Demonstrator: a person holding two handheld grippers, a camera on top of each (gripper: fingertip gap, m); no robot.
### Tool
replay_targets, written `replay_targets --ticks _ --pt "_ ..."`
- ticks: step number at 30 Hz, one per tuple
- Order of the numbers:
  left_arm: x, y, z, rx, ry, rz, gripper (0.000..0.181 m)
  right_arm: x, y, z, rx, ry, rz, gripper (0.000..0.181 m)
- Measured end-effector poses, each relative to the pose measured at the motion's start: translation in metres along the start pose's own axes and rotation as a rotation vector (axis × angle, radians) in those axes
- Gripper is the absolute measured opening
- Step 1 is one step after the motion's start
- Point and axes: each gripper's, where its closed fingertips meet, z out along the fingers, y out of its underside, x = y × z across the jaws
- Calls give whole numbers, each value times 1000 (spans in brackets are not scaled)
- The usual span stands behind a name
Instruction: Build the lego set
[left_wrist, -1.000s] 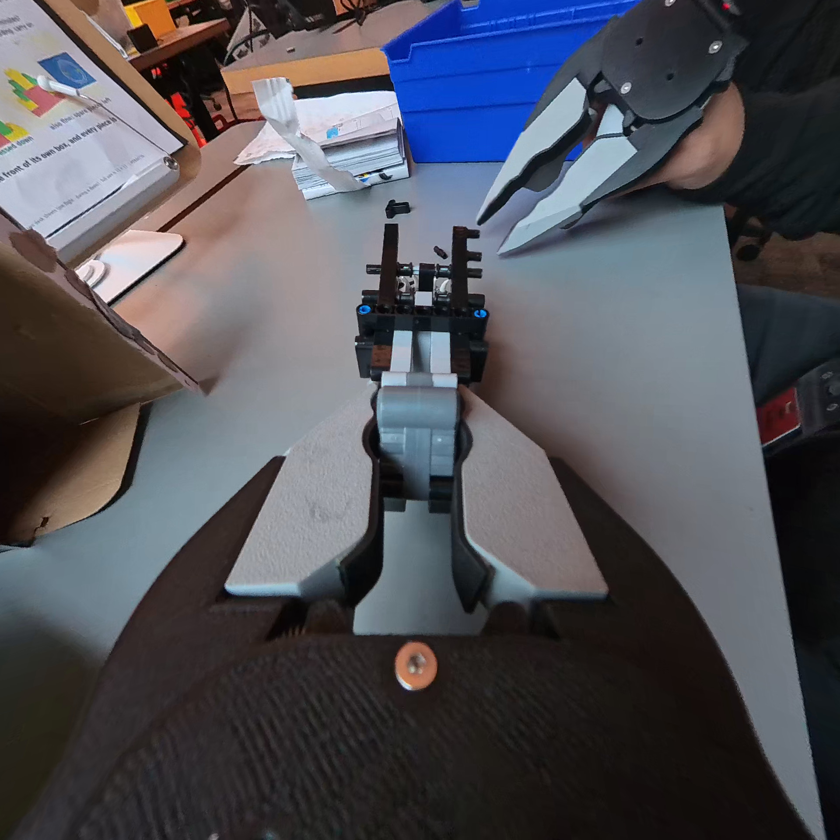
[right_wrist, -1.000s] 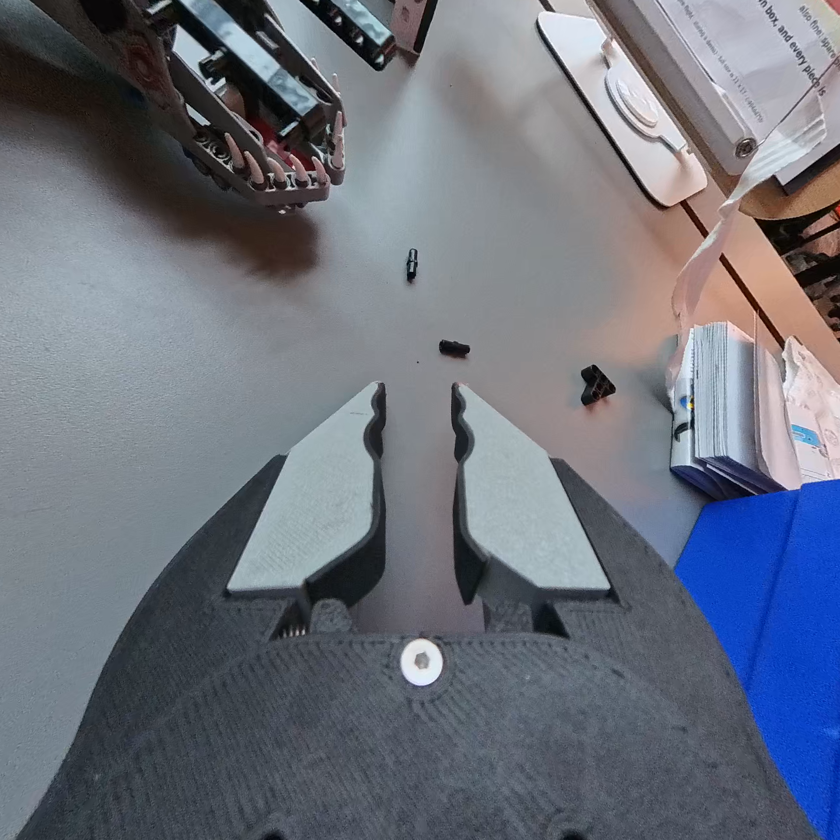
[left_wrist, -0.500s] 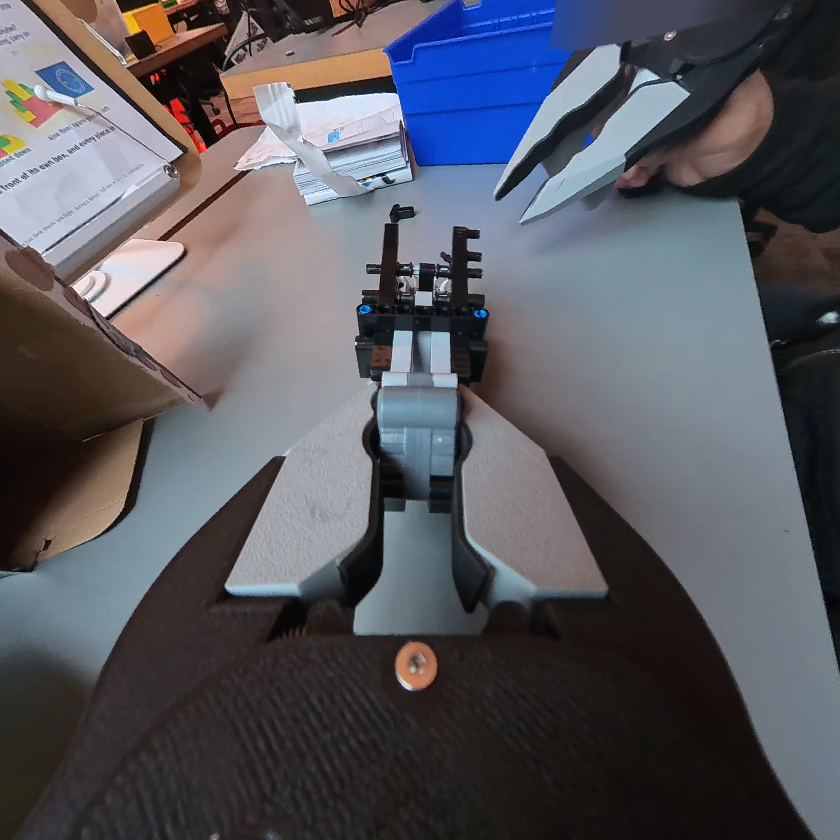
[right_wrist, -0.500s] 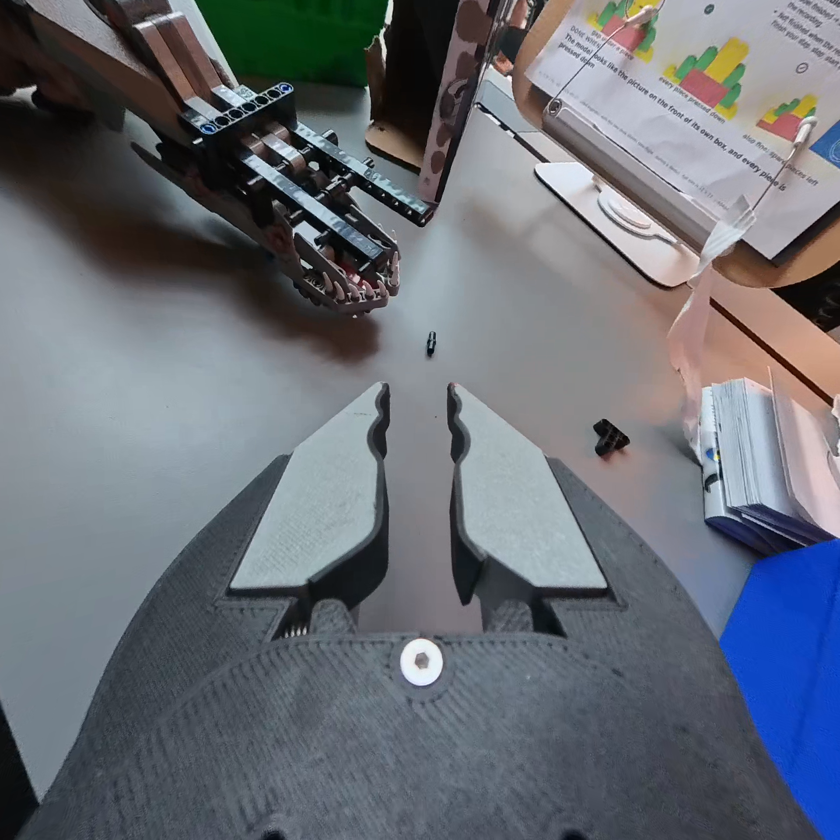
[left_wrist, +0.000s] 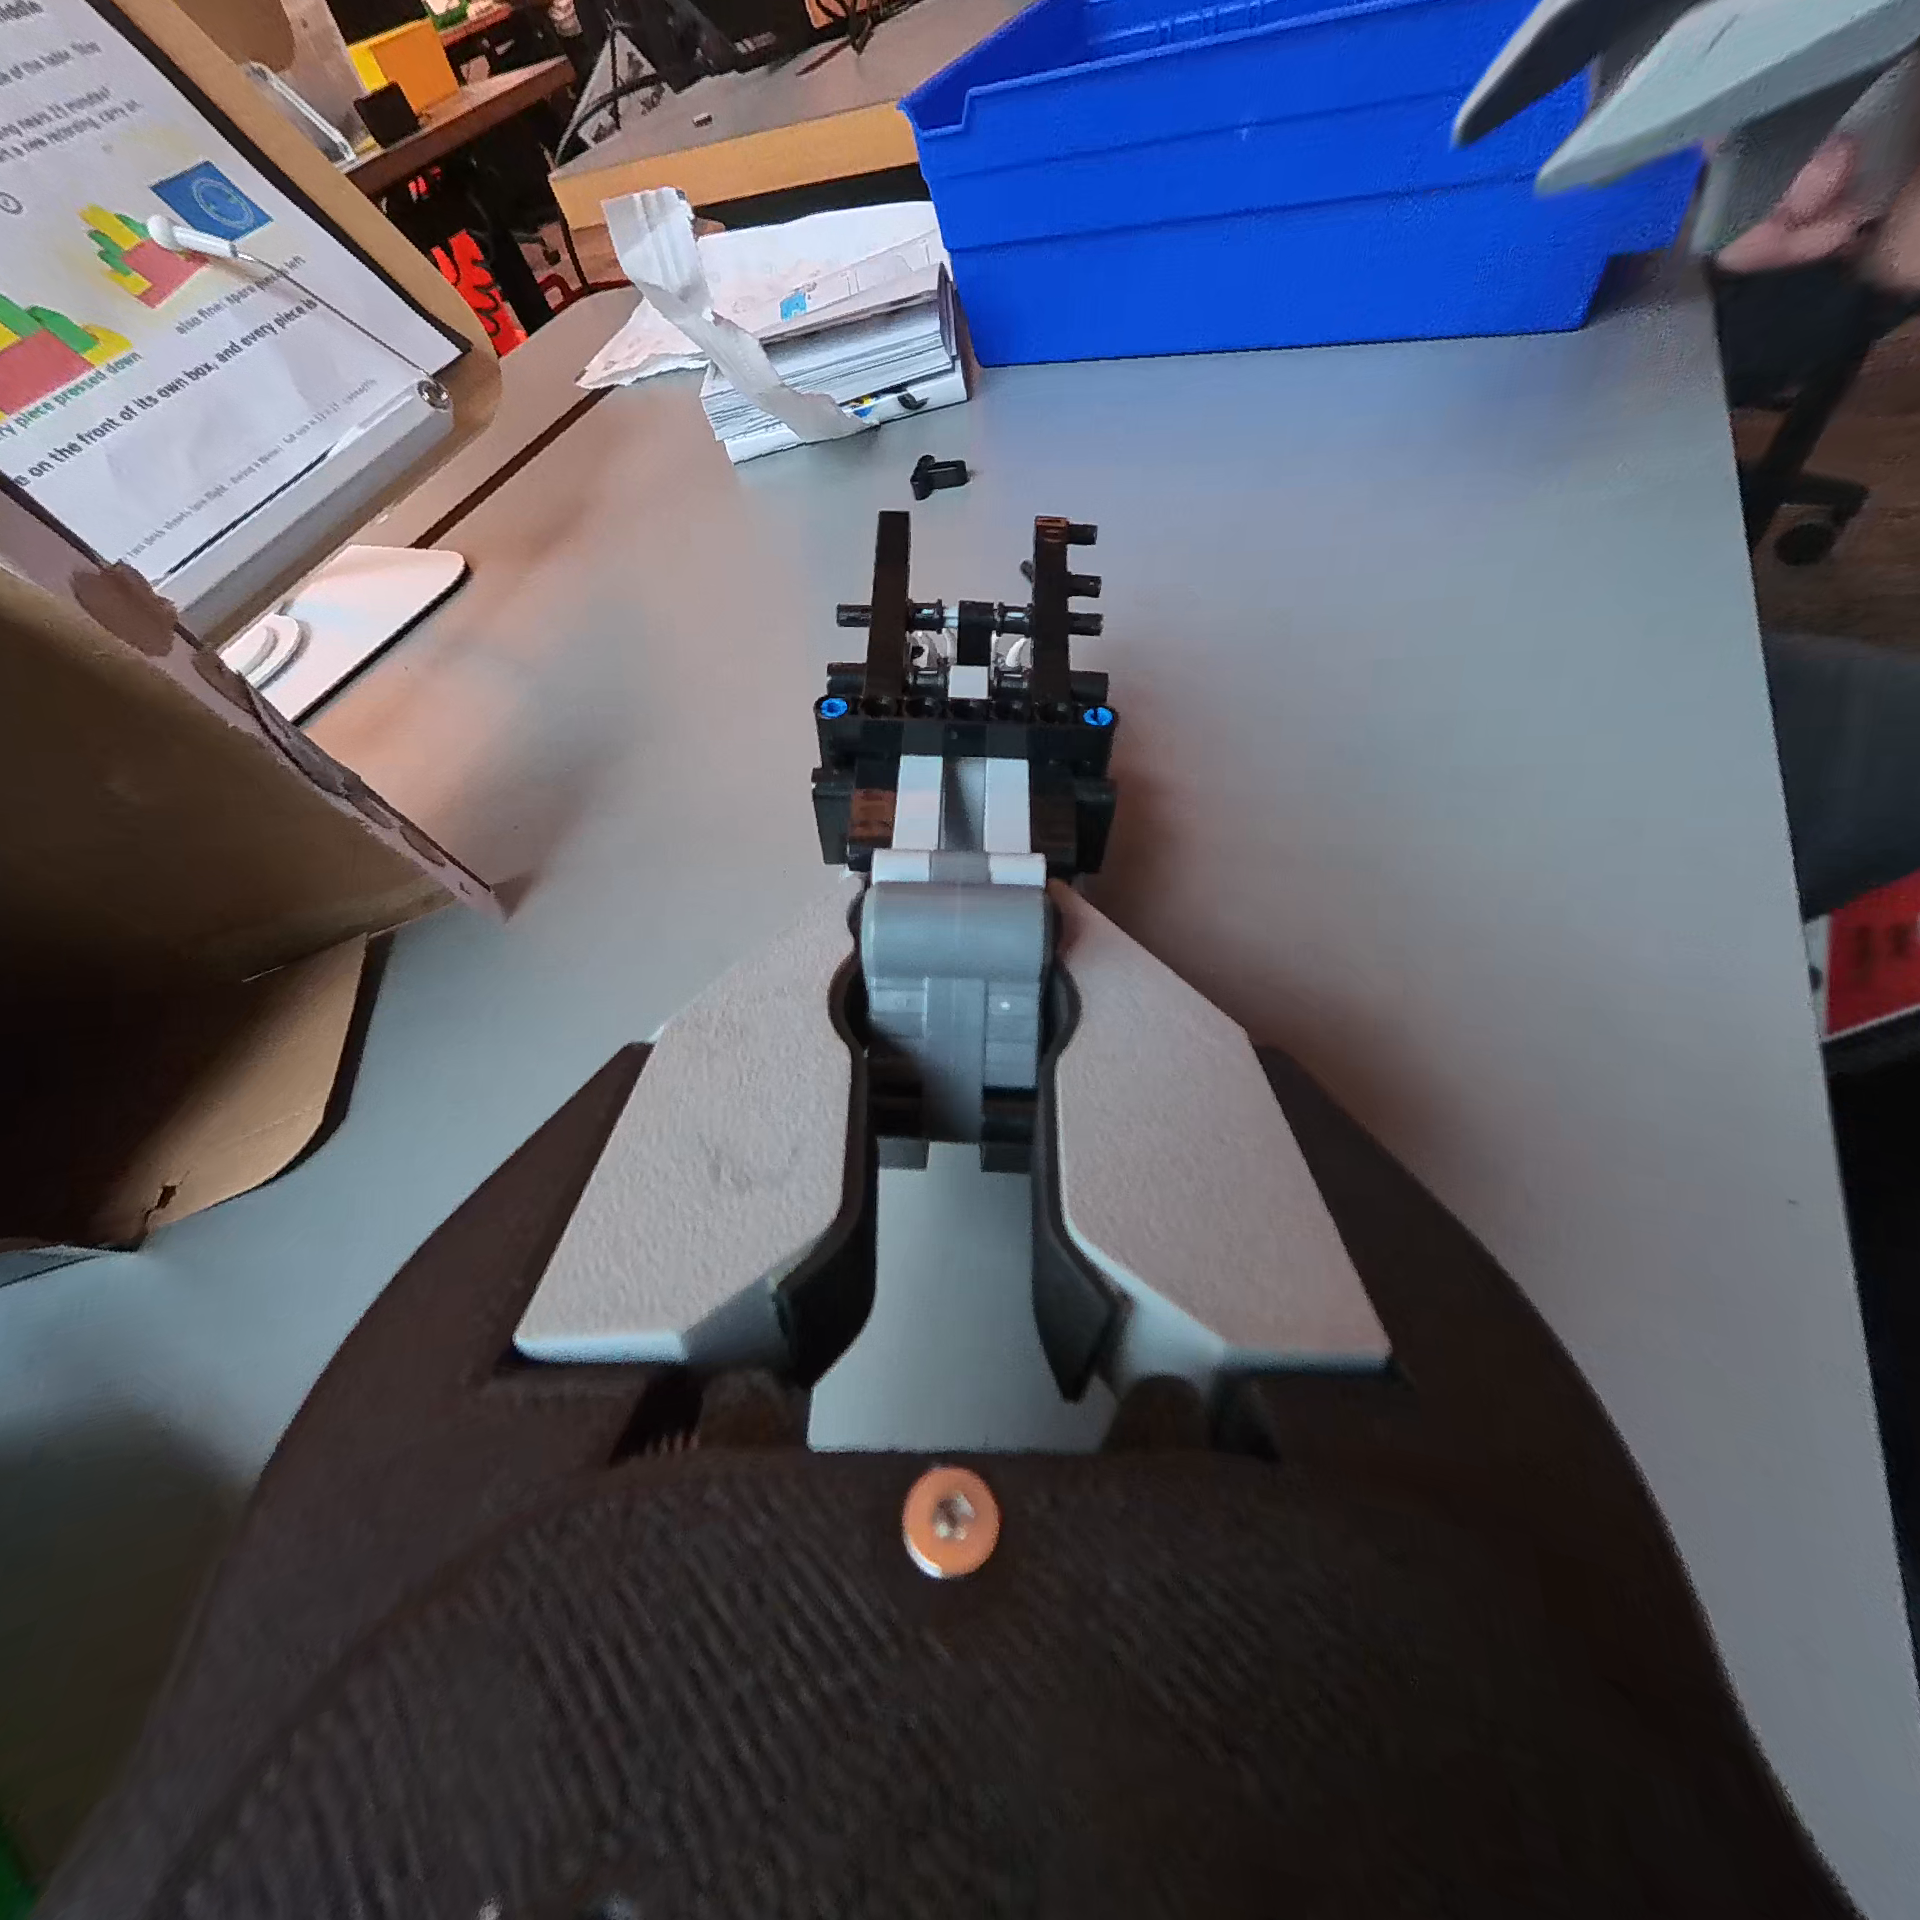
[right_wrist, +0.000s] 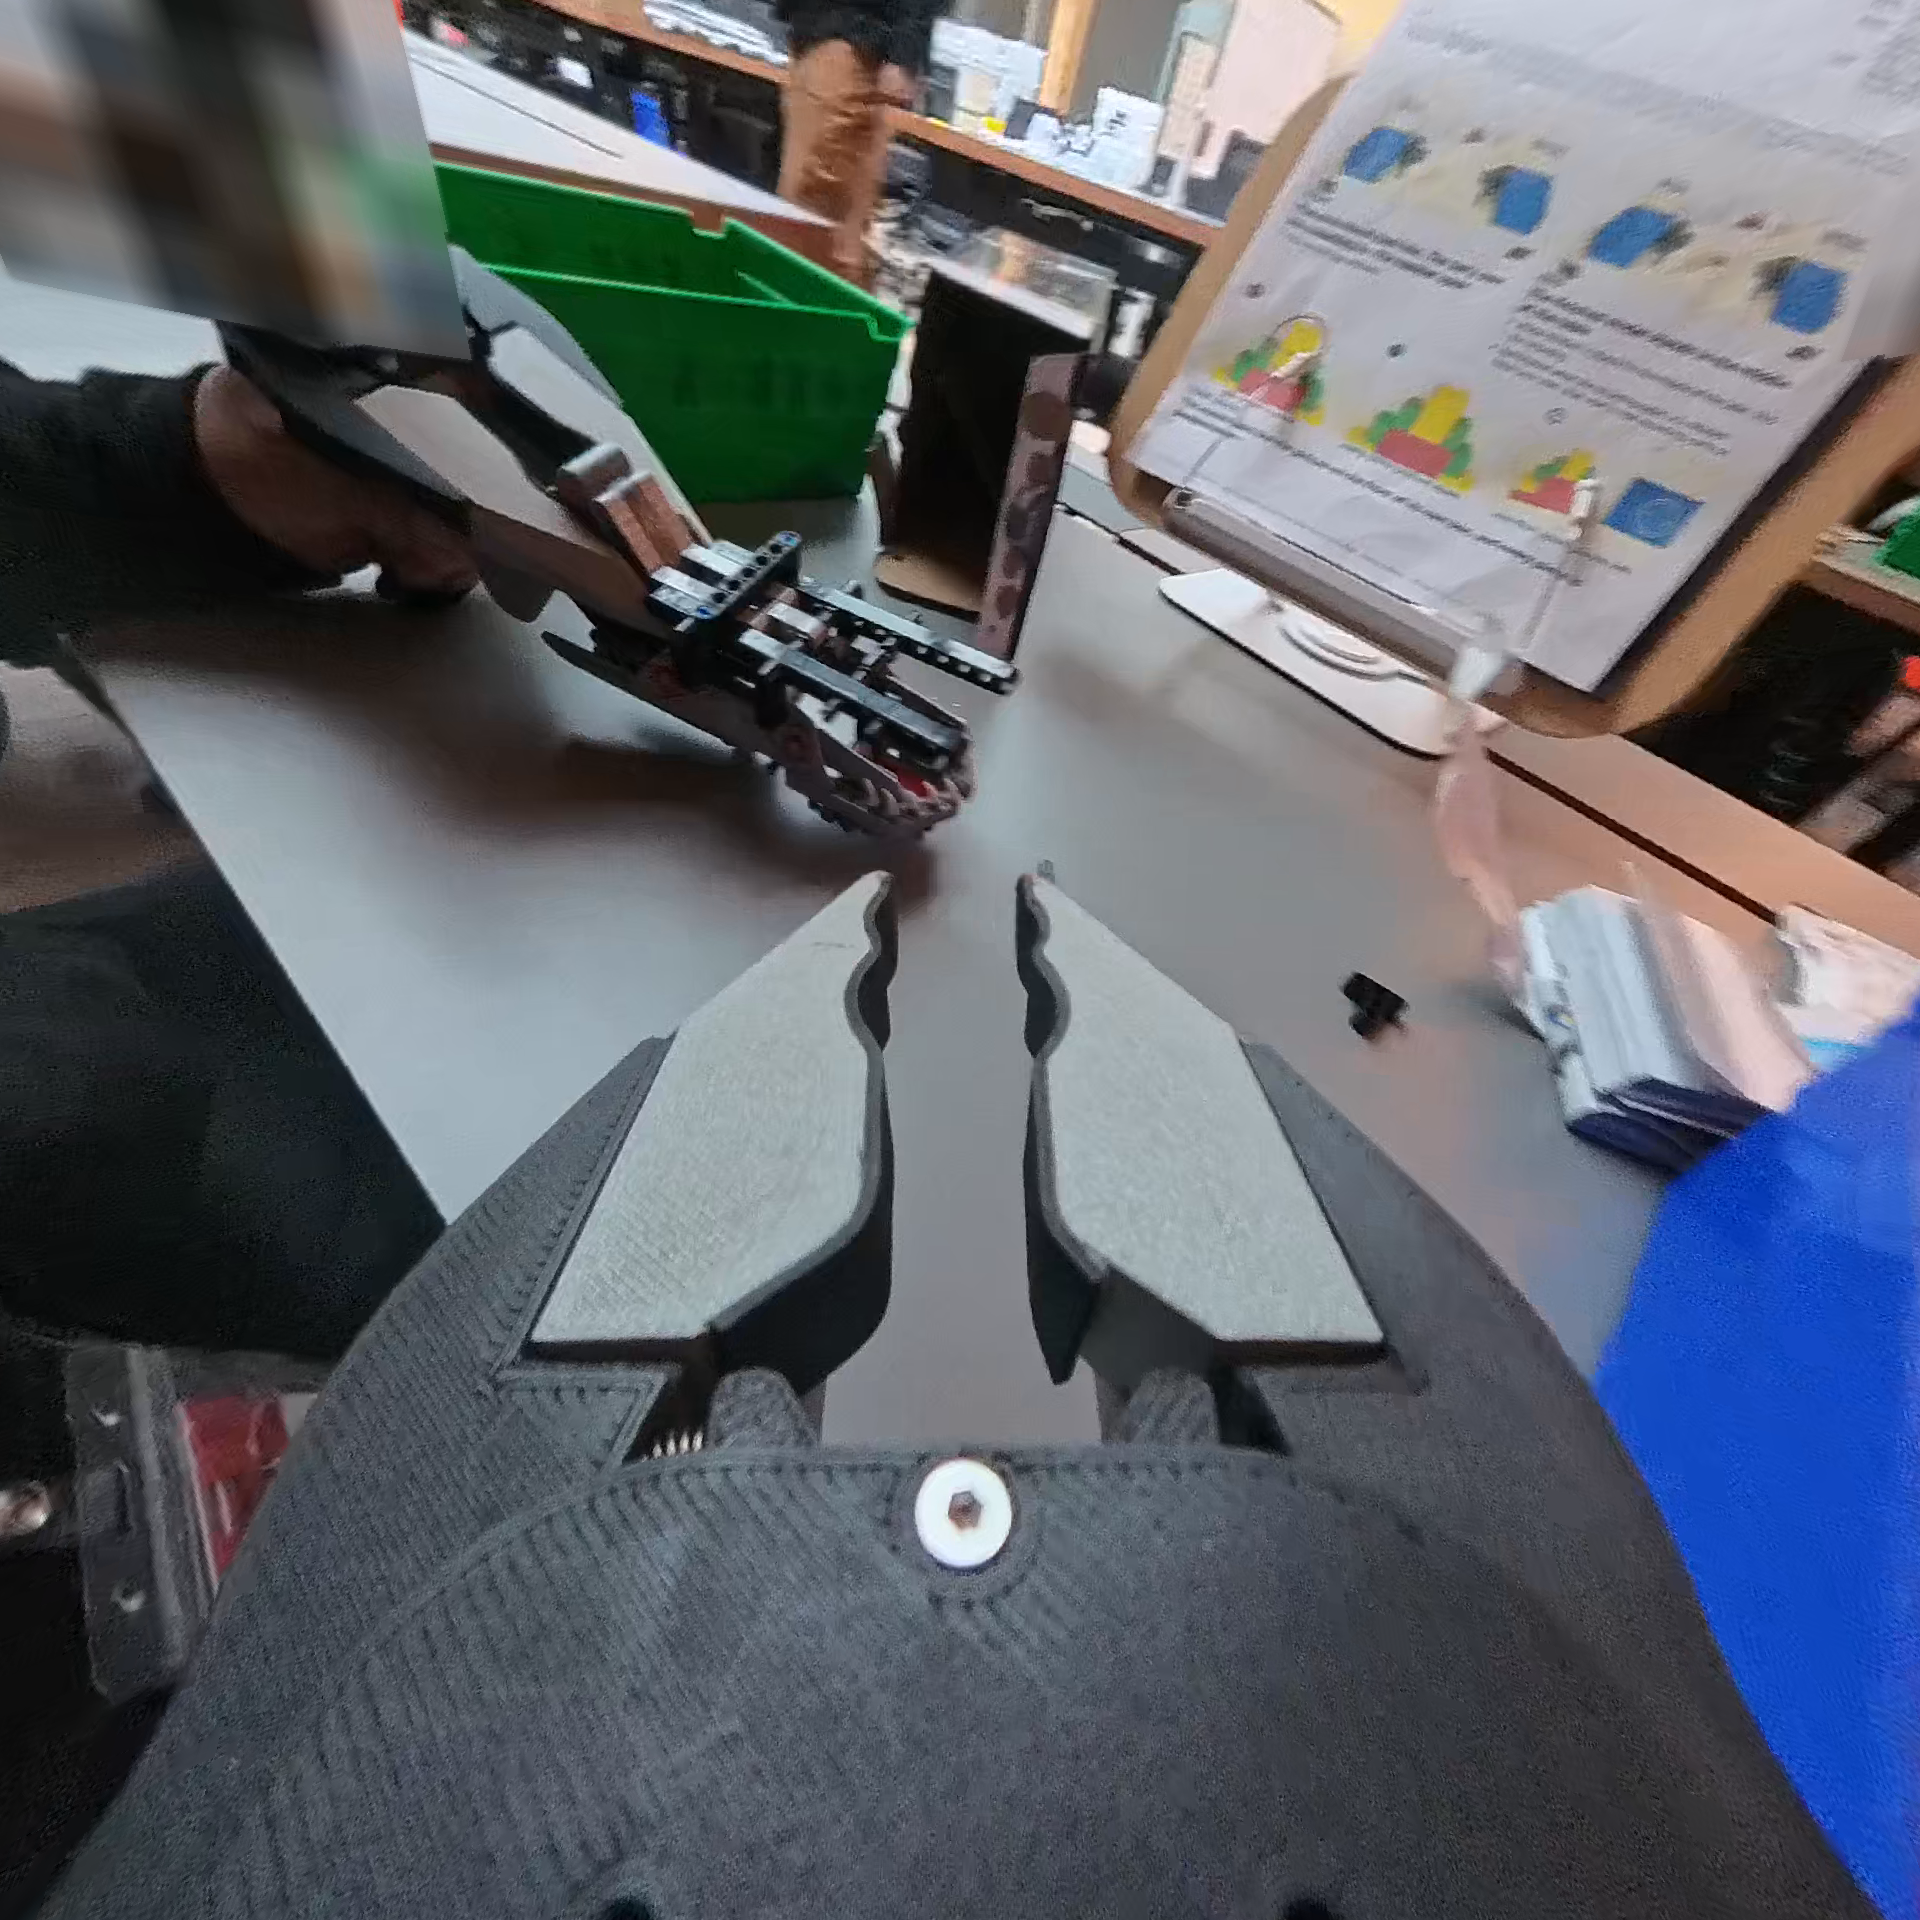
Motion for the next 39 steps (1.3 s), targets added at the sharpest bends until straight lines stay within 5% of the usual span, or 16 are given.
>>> replay_targets --ticks 6,12,25,28,33,39 --pt "3 -1 0 0 3 -8 25 41 15 -55 -113 121 83 22" --pt "7 -2 0 1 12 -5 25 50 22 -71 -162 159 107 22" --pt "10 -2 -1 1 6 36 26 30 12 -14 -263 41 20 24" --pt "9 -1 -2 0 2 25 25 87 15 -48 -324 223 -4 26" --pt "6 -1 -1 -2 3 -1 25 188 47 -149 -500 500 179 27" --pt "6 -1 -1 -4 -1 1 26 191 131 -178 -867 438 334 20"
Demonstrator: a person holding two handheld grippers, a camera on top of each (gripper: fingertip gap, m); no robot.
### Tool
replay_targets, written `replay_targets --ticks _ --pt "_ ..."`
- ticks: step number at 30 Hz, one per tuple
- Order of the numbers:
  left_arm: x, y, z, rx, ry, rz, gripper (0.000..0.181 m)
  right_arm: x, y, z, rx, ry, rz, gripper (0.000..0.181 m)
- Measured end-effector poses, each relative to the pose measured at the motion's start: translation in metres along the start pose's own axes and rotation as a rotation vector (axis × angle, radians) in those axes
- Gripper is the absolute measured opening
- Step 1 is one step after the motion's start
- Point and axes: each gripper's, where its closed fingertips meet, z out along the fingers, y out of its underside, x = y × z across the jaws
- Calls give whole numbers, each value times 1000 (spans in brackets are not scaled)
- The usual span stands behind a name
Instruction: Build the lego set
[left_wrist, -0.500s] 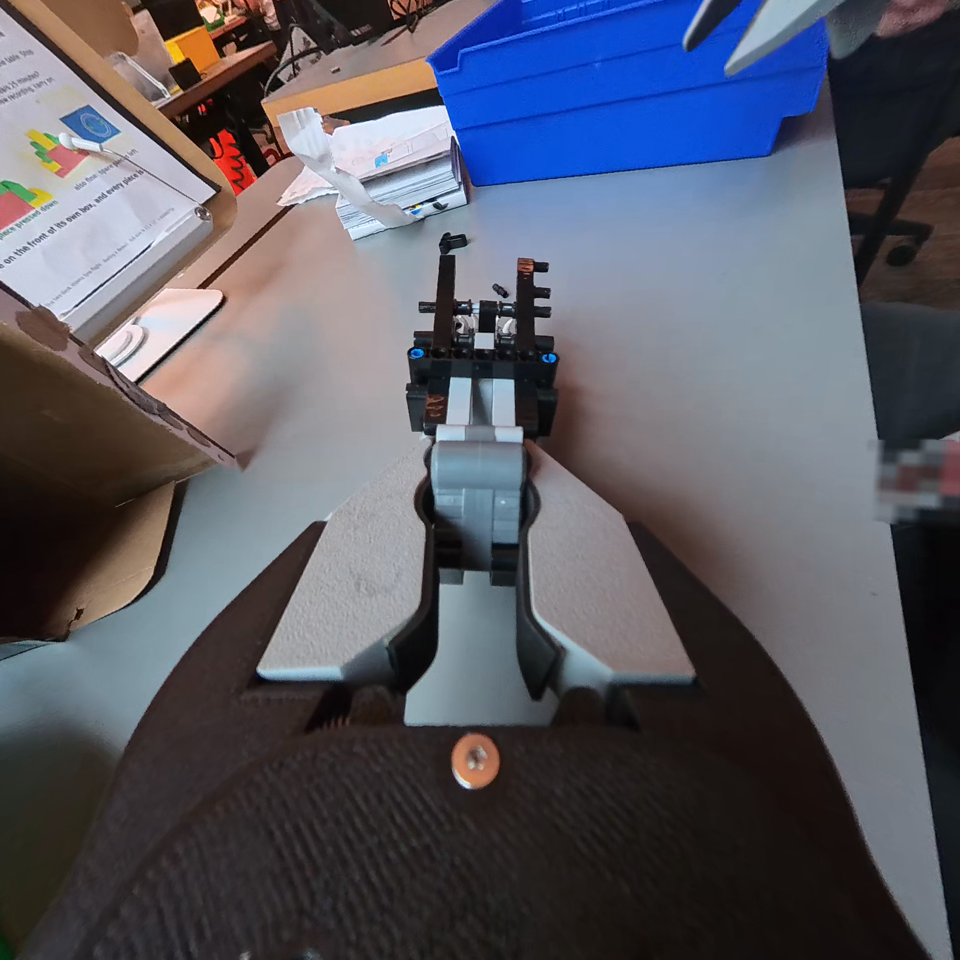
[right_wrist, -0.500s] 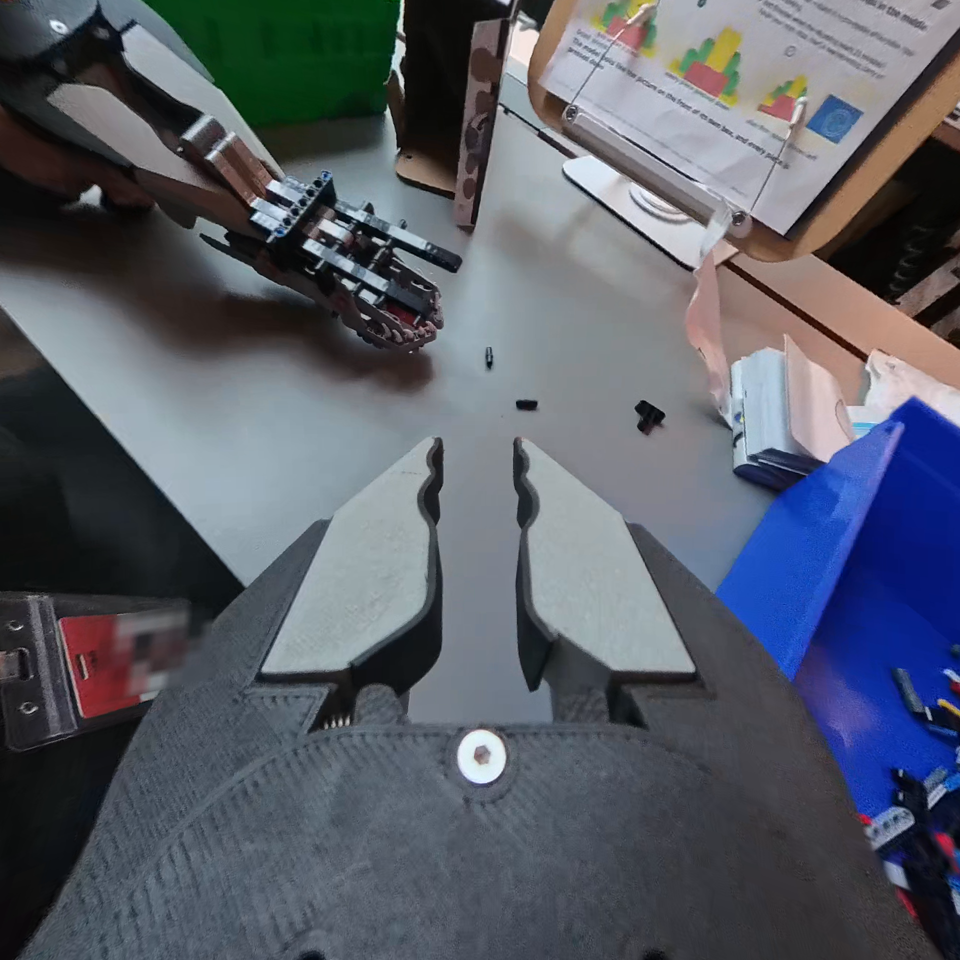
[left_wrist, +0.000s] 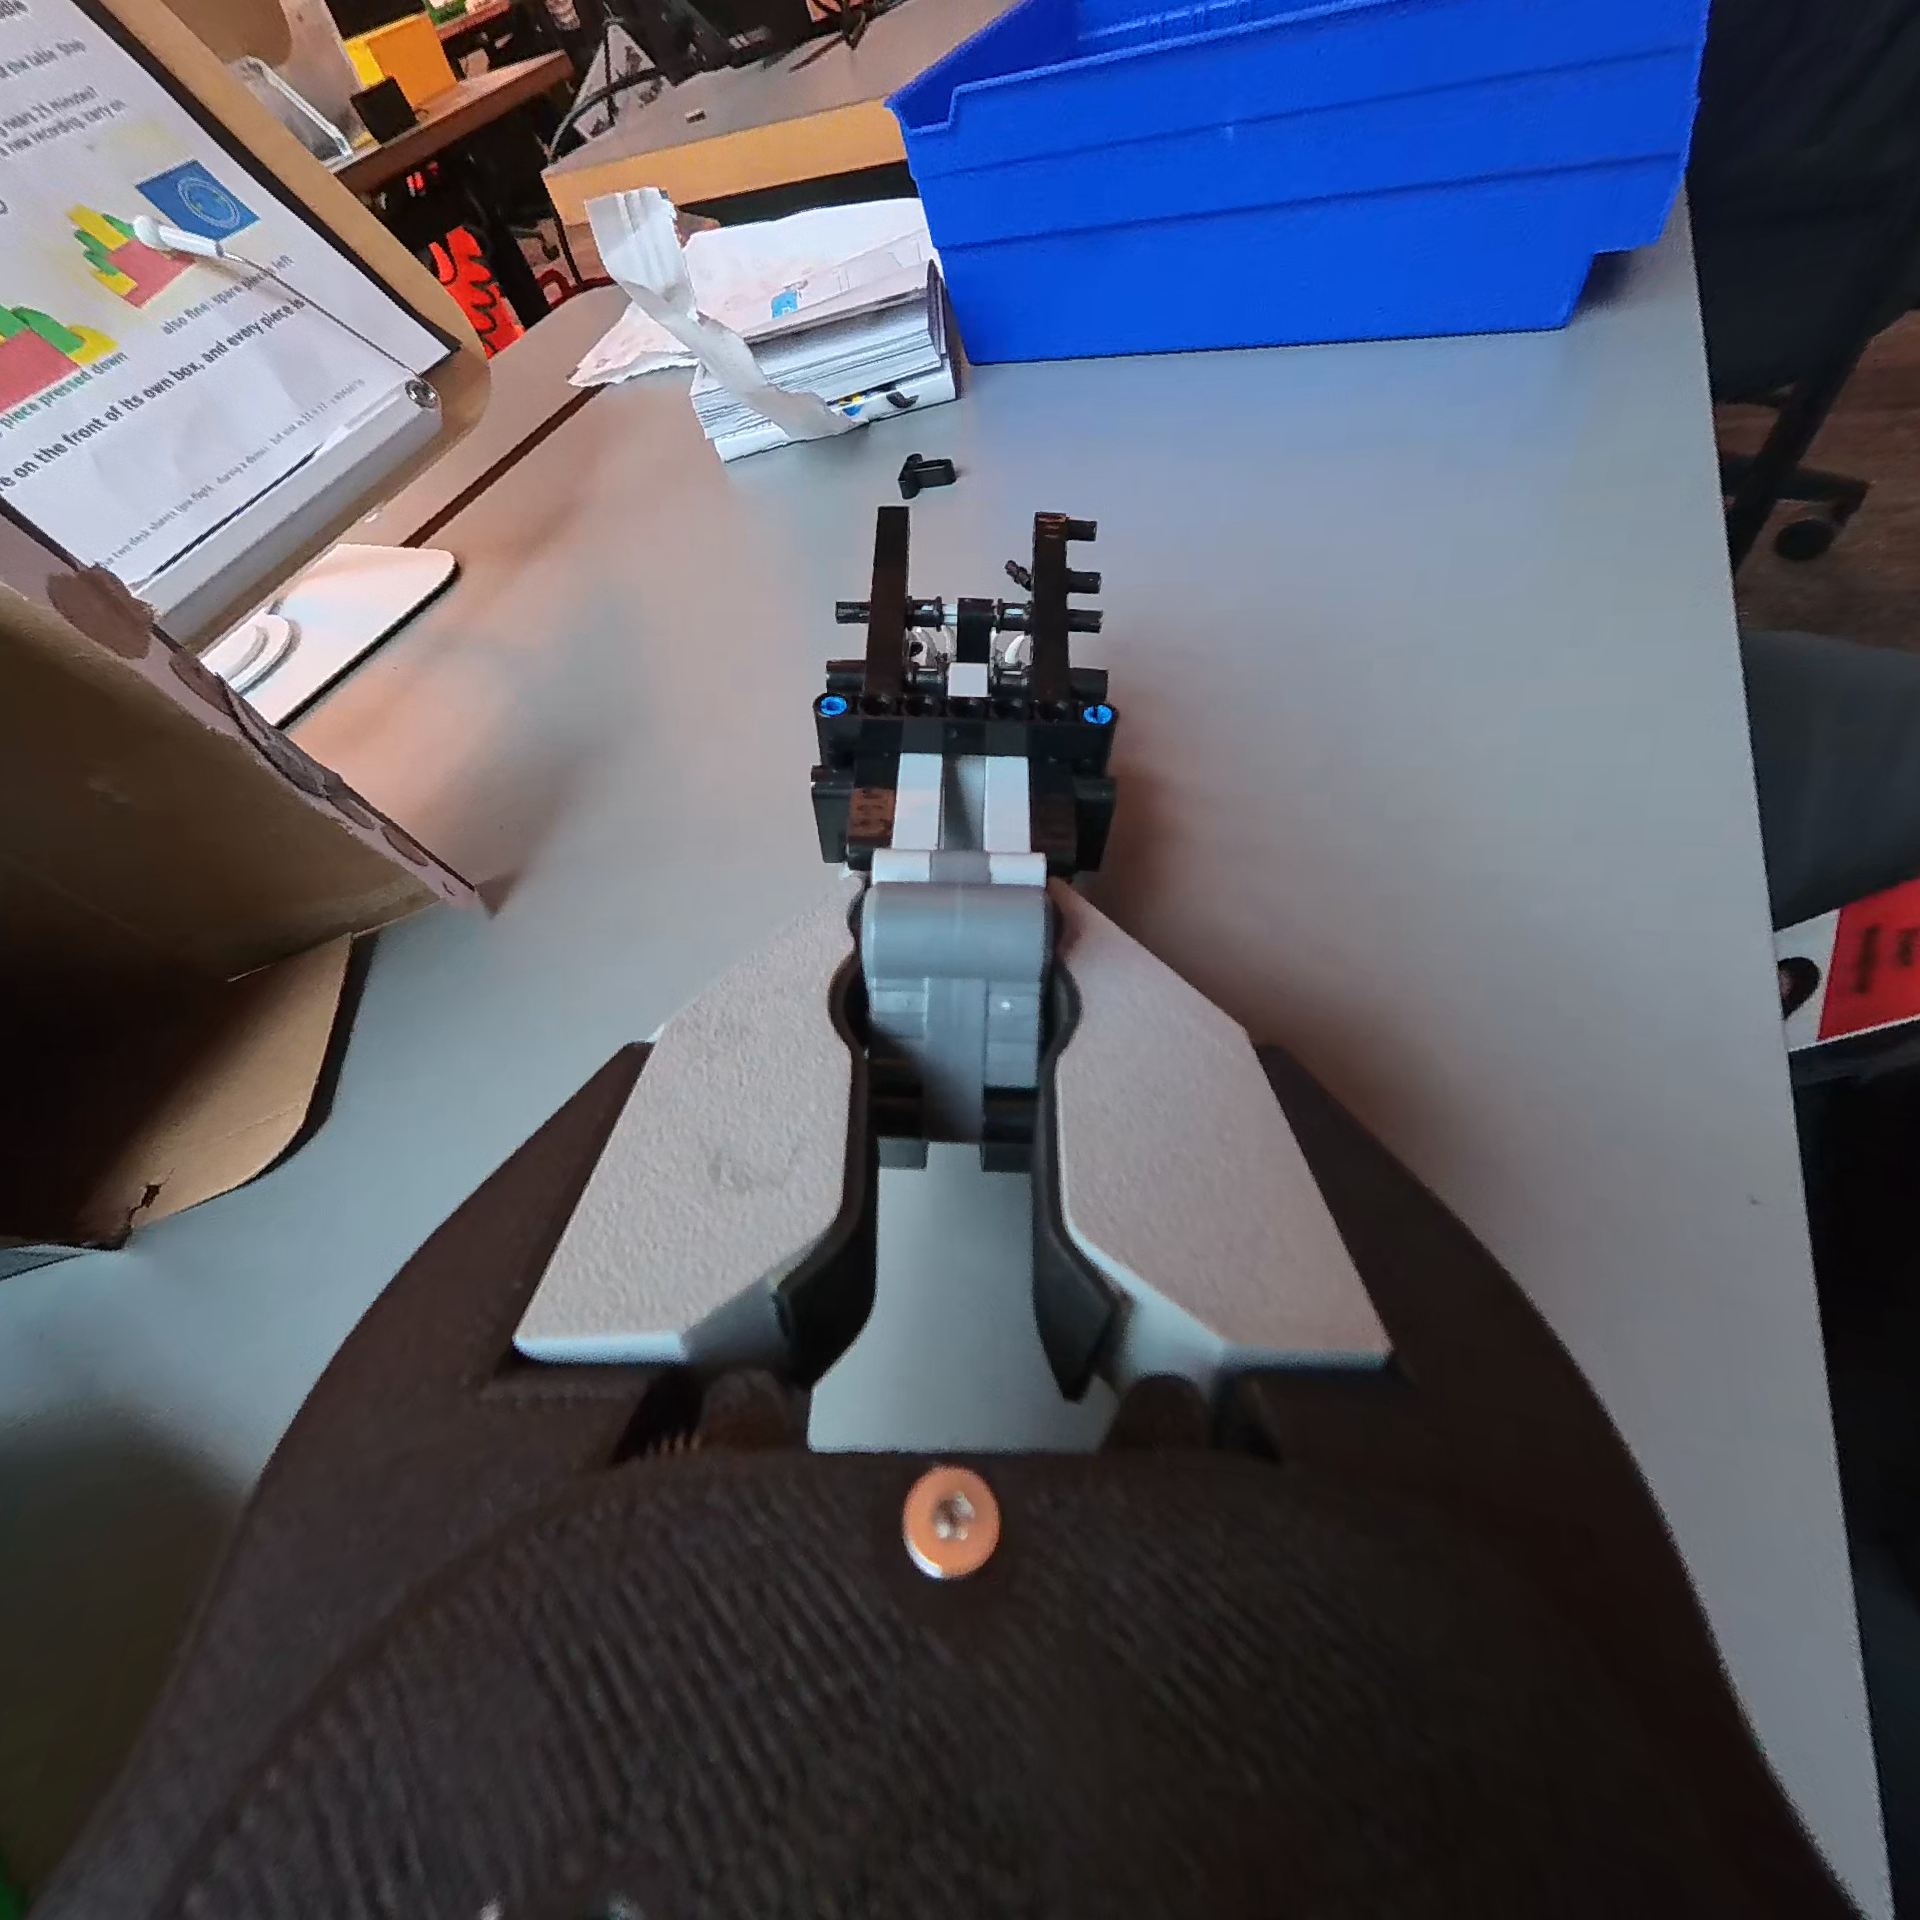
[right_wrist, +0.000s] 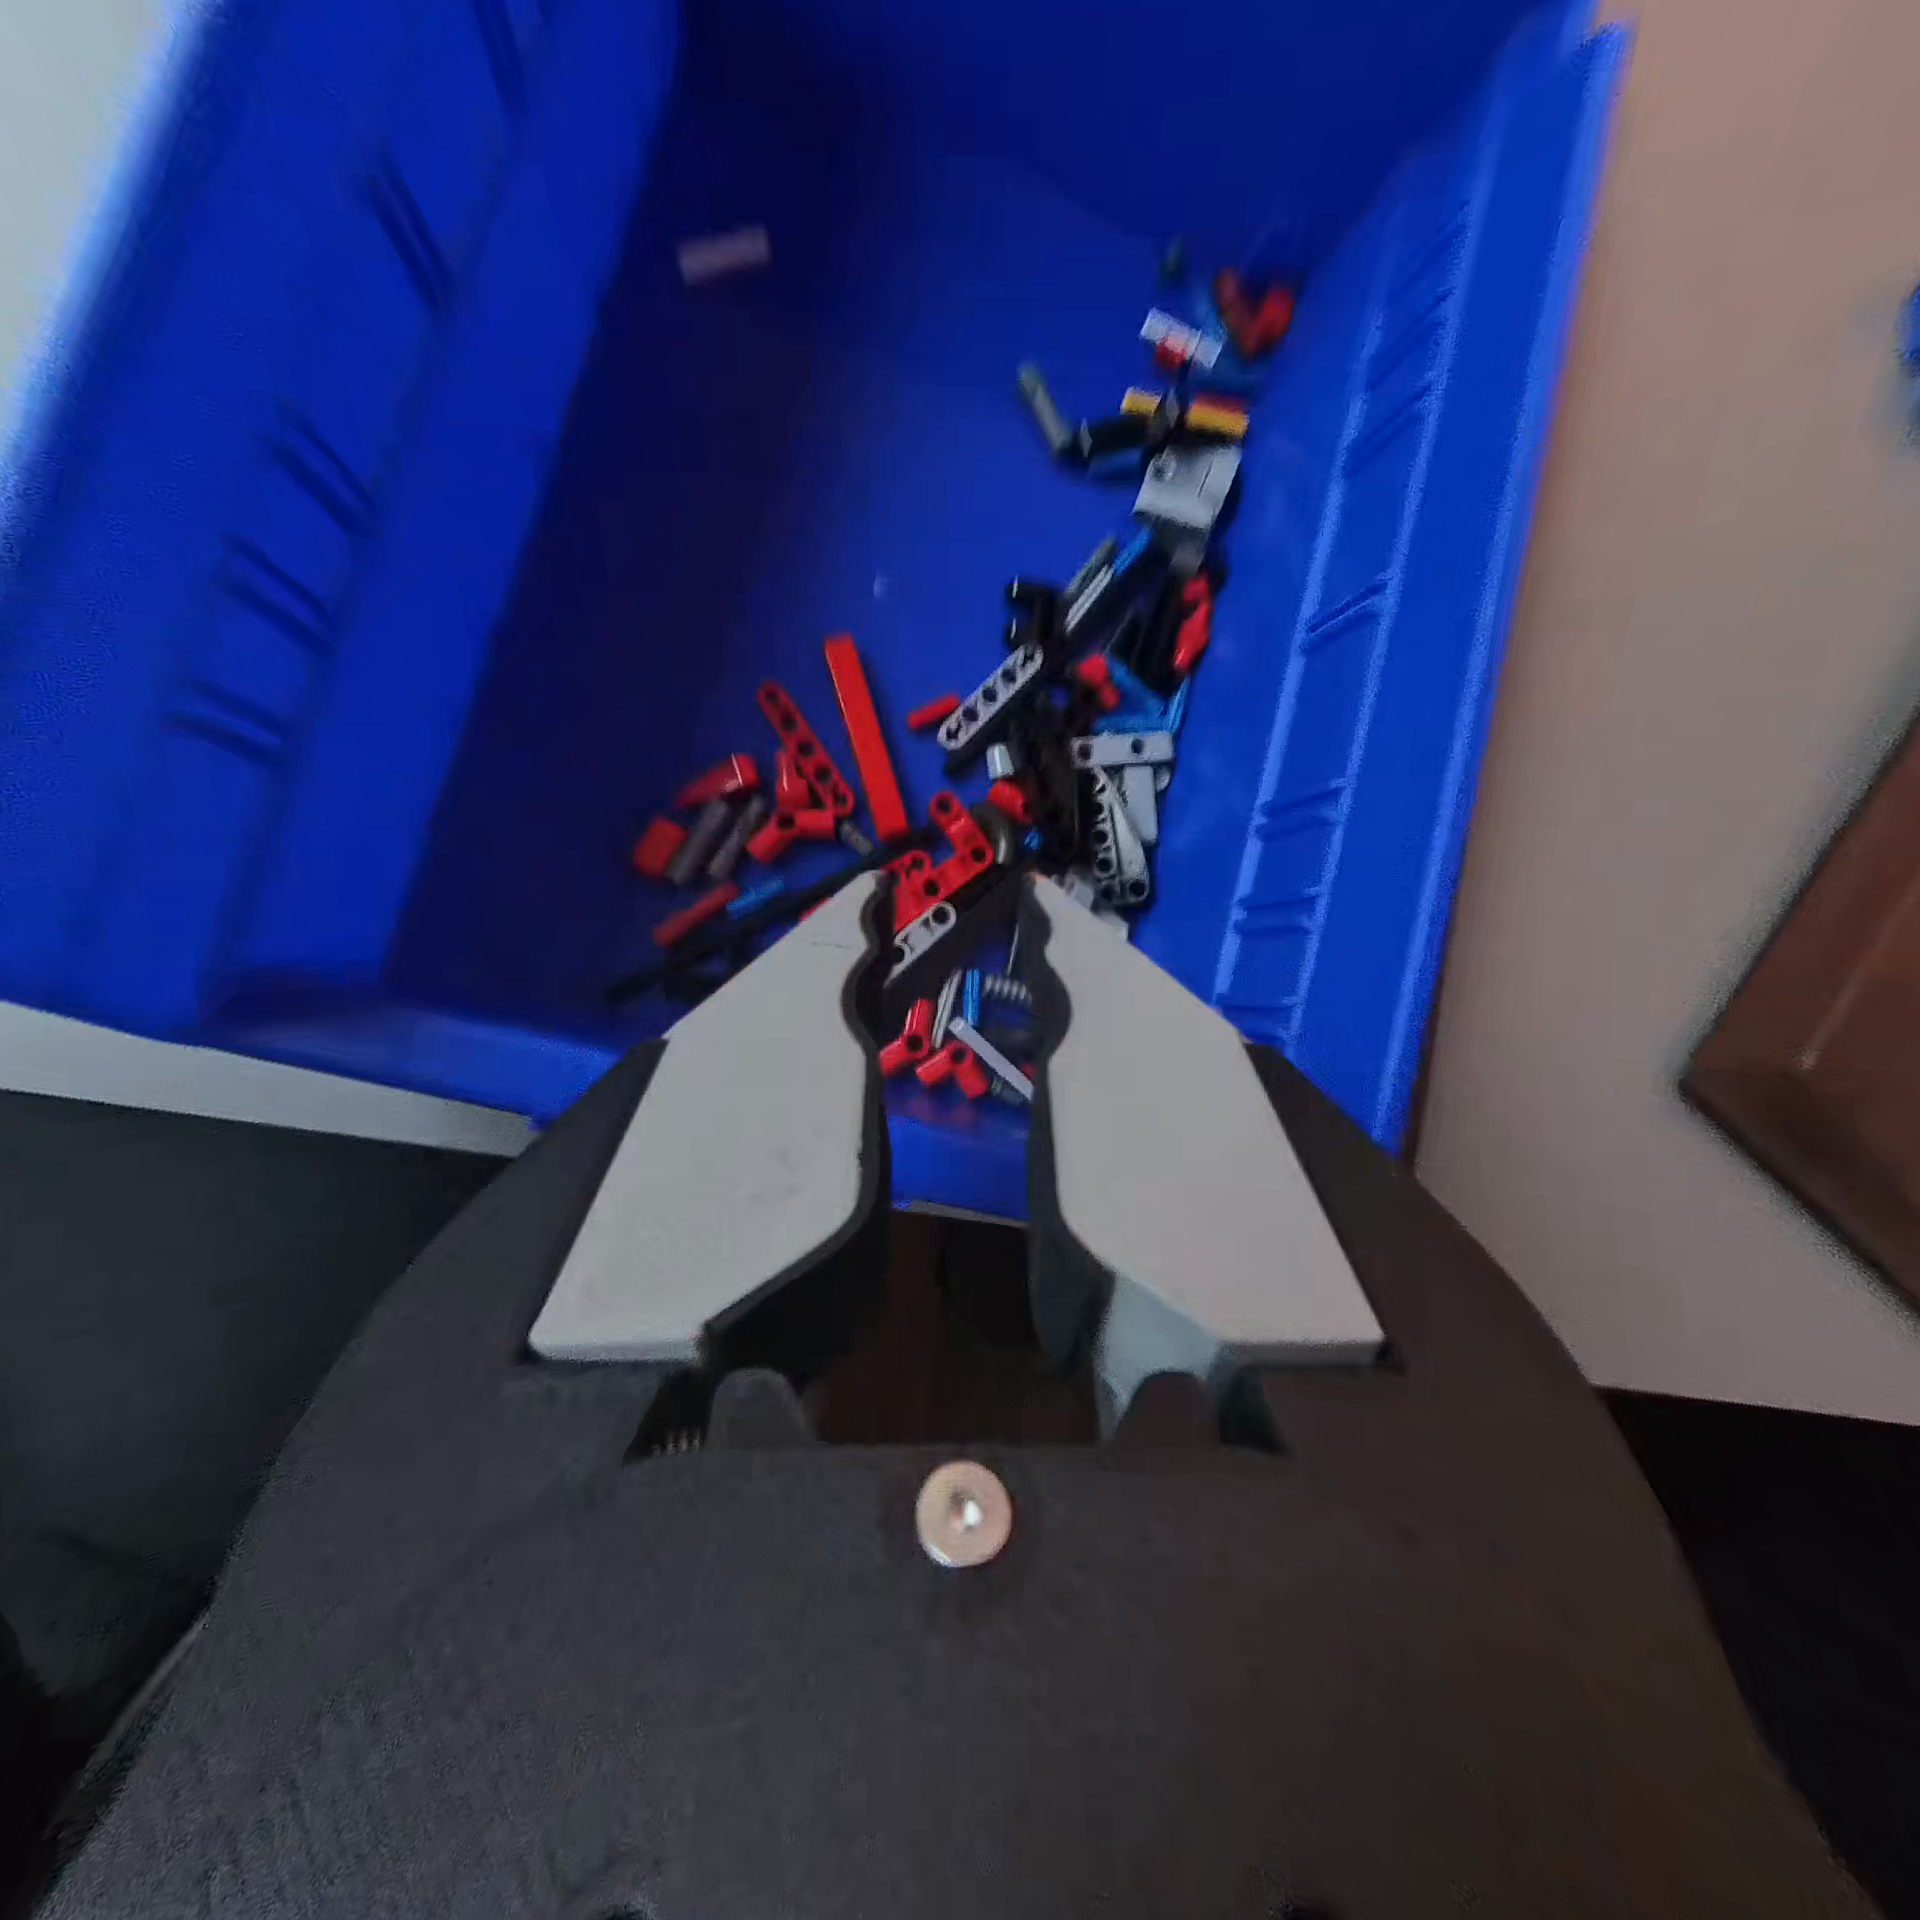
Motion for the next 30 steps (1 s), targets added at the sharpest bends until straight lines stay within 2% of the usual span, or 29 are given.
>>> replay_targets --ticks 2,5,7,8,15,18,22,30 --pt "0 0 0 0 -1 1 26 3 12 15 -84 11 -21 6" --pt "0 0 0 0 -2 1 26 4 29 35 -241 -34 6 14" --pt "0 0 0 0 -2 2 26 8 26 42 -263 -52 50 2" --pt "0 0 0 0 -2 4 26 10 24 45 -267 -56 61 11" --pt "1 0 0 0 0 7 25 18 29 62 -388 -22 35 14" --pt "1 0 0 0 1 8 25 3 16 67 -341 -104 30 8" --pt "1 0 0 -1 1 12 26 11 7 69 -299 -52 -25 7" --pt "1 0 0 0 2 8 25 6 -12 57 -139 -135 30 5"
